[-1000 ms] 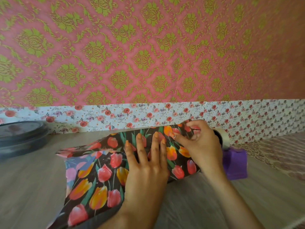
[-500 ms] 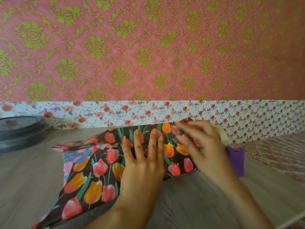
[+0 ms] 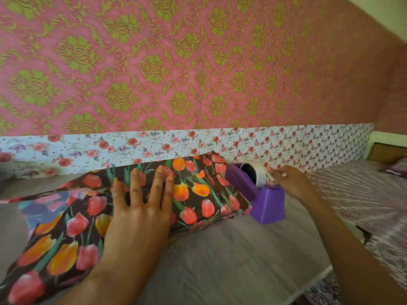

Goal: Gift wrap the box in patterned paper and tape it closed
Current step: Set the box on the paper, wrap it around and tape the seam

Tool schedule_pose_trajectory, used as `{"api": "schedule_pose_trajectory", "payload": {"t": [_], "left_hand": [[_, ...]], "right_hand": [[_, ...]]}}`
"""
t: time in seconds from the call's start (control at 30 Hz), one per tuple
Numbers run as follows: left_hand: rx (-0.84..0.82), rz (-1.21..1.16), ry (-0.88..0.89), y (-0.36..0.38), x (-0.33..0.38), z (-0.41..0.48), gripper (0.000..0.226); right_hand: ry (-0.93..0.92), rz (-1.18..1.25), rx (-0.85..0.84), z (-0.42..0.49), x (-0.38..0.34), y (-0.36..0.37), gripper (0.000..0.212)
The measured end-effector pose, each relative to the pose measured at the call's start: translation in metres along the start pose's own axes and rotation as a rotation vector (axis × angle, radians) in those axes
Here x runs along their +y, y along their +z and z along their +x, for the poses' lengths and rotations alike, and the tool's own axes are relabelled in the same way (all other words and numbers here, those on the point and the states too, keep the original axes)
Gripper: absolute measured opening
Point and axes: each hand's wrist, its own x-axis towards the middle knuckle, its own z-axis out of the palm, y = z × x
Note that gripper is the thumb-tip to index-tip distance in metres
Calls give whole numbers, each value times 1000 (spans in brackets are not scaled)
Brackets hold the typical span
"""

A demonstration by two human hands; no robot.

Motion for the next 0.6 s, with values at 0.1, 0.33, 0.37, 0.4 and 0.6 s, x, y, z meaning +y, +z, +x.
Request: {"api": "schedule_pose_trajectory", "payload": {"t": [0.1,0.33,0.37,0.4,0.6], "left_hand": [[-28,-13,-2,-1,1,-1,77],[-117,-79,-13,-8,-1,2,107],[-122,-84,-13,-8,-2,2,107],[-126,-84,-12,-8,-3,2,106],[-140,-84,-11,-6,-5,2,104]], "right_hand": [[17,139,-36,3,-7,2,33],[425,1239,204,5,9,25,35],[454,1324,221,3,9,25,27],[469,1371,234,0,8,25,19],[301,1270,247,-31,25,36,27]]}}
